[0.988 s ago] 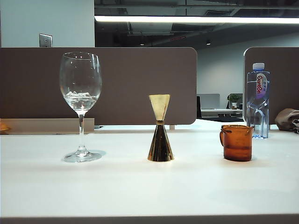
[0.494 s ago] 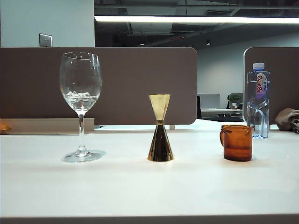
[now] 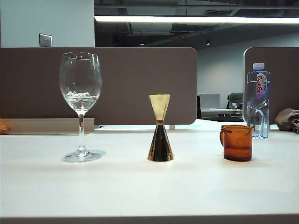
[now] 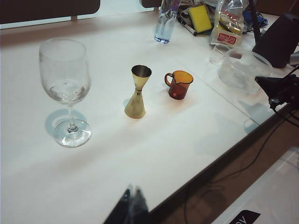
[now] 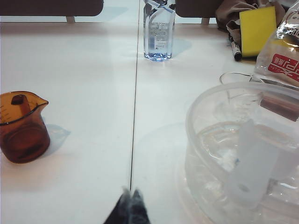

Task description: Pick up the small amber measuring cup and pour the water in it into the jigger, then pick up the jigger and pour the water in it into the wine glass.

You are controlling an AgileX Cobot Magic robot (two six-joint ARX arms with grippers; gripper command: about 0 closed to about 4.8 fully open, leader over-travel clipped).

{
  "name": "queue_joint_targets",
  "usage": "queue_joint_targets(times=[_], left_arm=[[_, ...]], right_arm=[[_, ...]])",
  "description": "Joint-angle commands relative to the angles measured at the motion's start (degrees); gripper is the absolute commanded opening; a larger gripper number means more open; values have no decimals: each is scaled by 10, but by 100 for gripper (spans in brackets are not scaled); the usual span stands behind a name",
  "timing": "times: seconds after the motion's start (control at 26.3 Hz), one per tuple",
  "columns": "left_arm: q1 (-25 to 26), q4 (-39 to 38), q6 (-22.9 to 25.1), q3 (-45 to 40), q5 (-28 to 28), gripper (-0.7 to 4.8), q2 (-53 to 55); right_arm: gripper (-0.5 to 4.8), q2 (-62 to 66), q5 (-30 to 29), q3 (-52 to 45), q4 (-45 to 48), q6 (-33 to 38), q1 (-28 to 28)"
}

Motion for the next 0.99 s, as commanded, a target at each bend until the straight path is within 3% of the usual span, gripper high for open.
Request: queue_joint_targets(times=[0.04,0.65,0.8,0.91,0.99], left_arm=[[0,6,1,1,-1,-2,0],[0,6,1,1,-1,-2,0],[0,6,1,1,-1,-2,0],[0,6,1,1,-1,-2,0],[0,6,0,1,-1,-2,0]], right_arm=[[-1,1,1,-4,3,2,0],[-1,1,-1,-4,3,3,1],[-1,1,-1,5,3,33,1],[-1,1,-1,92,-76,39,1],[-1,1,-4,152,-83,81,1]])
